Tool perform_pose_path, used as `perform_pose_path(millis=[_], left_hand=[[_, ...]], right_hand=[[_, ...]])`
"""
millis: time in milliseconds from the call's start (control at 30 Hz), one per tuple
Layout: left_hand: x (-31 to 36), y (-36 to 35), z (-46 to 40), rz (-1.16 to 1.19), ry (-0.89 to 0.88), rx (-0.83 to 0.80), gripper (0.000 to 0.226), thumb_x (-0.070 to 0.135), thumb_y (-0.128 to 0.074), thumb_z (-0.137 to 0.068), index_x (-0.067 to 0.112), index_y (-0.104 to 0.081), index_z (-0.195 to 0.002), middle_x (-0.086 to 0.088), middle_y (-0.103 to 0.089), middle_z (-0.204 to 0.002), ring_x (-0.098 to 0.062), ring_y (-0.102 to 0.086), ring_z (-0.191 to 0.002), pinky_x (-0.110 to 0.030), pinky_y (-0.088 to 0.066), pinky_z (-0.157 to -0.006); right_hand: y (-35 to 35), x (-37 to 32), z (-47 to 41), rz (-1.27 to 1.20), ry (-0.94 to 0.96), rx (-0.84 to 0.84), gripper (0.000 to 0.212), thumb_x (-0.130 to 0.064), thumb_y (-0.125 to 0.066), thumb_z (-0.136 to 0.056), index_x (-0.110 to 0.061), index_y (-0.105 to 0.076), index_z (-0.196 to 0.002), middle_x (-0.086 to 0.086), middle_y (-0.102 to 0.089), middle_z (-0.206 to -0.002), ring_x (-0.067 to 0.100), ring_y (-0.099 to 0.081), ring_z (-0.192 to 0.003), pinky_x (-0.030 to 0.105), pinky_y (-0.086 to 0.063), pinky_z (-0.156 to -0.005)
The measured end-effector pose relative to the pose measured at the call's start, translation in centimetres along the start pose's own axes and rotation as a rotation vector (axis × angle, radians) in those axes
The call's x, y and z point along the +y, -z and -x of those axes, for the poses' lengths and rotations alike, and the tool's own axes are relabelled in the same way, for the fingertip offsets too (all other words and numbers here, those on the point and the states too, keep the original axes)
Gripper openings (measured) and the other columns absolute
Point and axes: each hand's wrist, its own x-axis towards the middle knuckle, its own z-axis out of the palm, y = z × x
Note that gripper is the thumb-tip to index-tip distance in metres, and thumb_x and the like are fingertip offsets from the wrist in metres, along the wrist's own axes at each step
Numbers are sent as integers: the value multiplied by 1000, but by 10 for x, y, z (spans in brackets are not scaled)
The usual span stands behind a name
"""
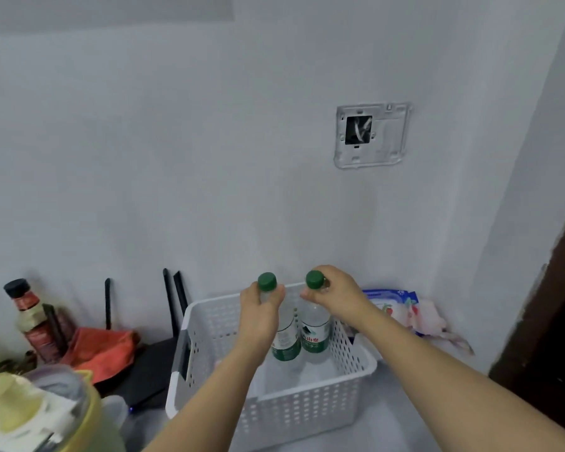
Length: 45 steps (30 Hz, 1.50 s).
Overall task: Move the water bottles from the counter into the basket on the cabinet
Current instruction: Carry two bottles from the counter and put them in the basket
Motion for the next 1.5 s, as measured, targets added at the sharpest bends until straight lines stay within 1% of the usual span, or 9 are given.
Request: perform_pose_path(millis=[100,167,267,367,500,667,1133,1300,1500], left_hand=[[-16,-10,-1,-31,38,-25,9,40,-60,-94,36,-53,-100,5,-38,-124,-14,-47,-108,-36,-34,-93],[-23,-11,-5,-57,47,-30,22,43,-59,-94,32,-53,-113,6,-36,-127,-15,-45,-112,-35,-32,-94],[-31,-11,-14,-155,70,-39,49,55,-54,-92,33,-46,-136,5,-32,-127,-17,-41,-113,-39,-35,-98],[-29,-17,-18,-237,117,-83,51,63,-48,-91,42,-38,-137,3,-30,-126,-25,-45,-108,-53,-44,-100],[-23,-27,-27,-248,-37,-94,43,52,-52,-95,31,-45,-133,-7,-49,-132,-28,-51,-121,-53,-44,-102],[-40,-20,-23,-339,-135,-63,51,60,-50,-93,32,-45,-135,0,-50,-130,-14,-49,-112,-33,-40,-91],[-39,-29,-19,-507,-120,-31,55,62,-40,-95,30,-38,-140,-3,-48,-133,-26,-52,-118,-40,-42,-86],[-13,-21,-12,-520,-171,15,66,39,-54,-95,12,-29,-149,-13,-38,-148,-30,-39,-132,-43,-36,-106],[26,-6,-3,-695,-436,-106,66,17,-51,-93,3,-24,-151,-19,-31,-152,-33,-28,-138,-42,-30,-112]], right_hand=[[-4,16,-1,50,-14,0,28,-49,-73,-72,-27,-62,-86,-7,-67,-85,16,-61,-88,34,-49,-80],[-3,23,-3,-38,-30,8,24,-43,-74,-76,-27,-62,-89,-3,-68,-89,17,-62,-90,29,-49,-76],[-4,29,-6,-116,-56,26,18,-44,-74,-78,-41,-60,-89,-17,-65,-95,-4,-57,-90,16,-40,-69],[-8,30,-7,-93,-69,32,18,-53,-69,-80,-49,-55,-89,-26,-61,-99,-11,-51,-94,16,-39,-73],[-11,31,-12,-32,-34,57,26,-56,-61,-84,-36,-56,-100,-18,-61,-100,0,-55,-96,25,-43,-75],[-14,37,-15,29,-13,65,32,-56,-58,-86,-29,-60,-103,-8,-60,-105,10,-55,-101,35,-47,-85],[-9,29,-9,-40,-96,24,39,-52,-59,-88,-28,-53,-119,-7,-57,-121,13,-52,-114,30,-41,-90],[17,5,7,97,-162,83,56,-51,-48,-94,-23,-38,-142,-2,-42,-149,20,-42,-133,35,-35,-104],[47,-32,55,301,-178,164,57,-42,-44,-99,-16,-30,-148,3,-30,-156,20,-30,-141,36,-24,-114]])
